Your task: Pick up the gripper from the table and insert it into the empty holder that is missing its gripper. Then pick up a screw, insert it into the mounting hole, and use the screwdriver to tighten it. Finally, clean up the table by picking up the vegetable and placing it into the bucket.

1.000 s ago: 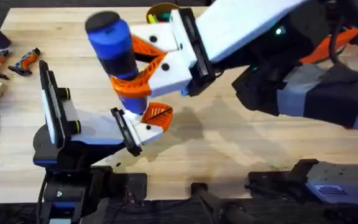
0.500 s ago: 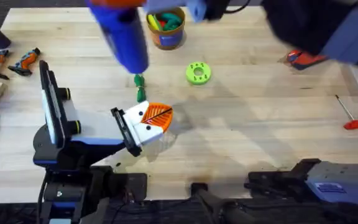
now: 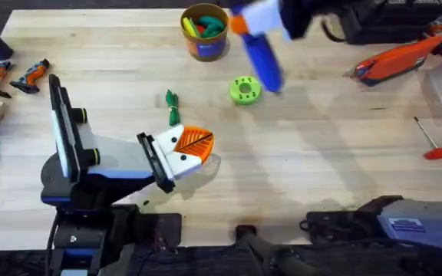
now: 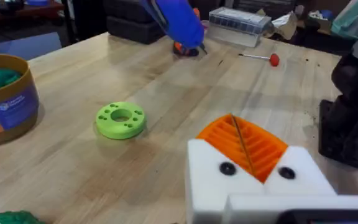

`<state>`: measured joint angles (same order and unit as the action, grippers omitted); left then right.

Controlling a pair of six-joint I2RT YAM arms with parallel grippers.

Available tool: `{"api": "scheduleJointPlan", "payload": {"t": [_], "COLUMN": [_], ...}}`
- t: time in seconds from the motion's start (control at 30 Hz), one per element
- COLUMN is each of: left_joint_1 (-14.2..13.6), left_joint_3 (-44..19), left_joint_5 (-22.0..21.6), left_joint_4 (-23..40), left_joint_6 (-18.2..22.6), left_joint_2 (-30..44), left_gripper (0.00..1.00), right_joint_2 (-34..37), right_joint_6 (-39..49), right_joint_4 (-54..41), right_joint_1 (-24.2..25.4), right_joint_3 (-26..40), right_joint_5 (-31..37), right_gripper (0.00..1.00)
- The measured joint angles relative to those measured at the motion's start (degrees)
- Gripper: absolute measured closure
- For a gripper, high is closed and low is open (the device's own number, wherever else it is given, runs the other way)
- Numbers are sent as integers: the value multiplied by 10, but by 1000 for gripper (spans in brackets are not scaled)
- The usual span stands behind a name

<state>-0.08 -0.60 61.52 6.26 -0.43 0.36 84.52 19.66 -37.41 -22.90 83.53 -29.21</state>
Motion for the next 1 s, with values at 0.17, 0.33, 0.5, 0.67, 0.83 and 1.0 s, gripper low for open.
{"api": "scheduleJointPlan", "payload": {"t": [0.17, 0.33, 0.5, 0.67, 0.83, 1.0], "left_joint_1": [0, 0, 0, 0, 0, 0], "left_joint_3": [0, 0, 0, 0, 0, 0], "left_joint_5": [0, 0, 0, 0, 0, 0], "left_joint_4": [0, 0, 0, 0, 0, 0], "left_joint_6": [0, 0, 0, 0, 0, 0], "left_joint_2": [0, 0, 0, 0, 0, 0], "left_gripper": [985, 985, 985, 985, 985, 985], "right_joint_2": [15, 66, 144, 232, 297, 299], "right_joint_6": [168, 315, 426, 484, 502, 509], "right_joint_4": [-126, -167, -164, -132, -107, -104], "right_joint_1": [40, 78, 104, 114, 115, 115], "right_joint_3": [1, 2, 6, 7, 7, 16], "right_joint_5": [157, 231, 256, 305, 342, 357], "right_gripper": [976, 976, 976, 976, 776, 78]}}
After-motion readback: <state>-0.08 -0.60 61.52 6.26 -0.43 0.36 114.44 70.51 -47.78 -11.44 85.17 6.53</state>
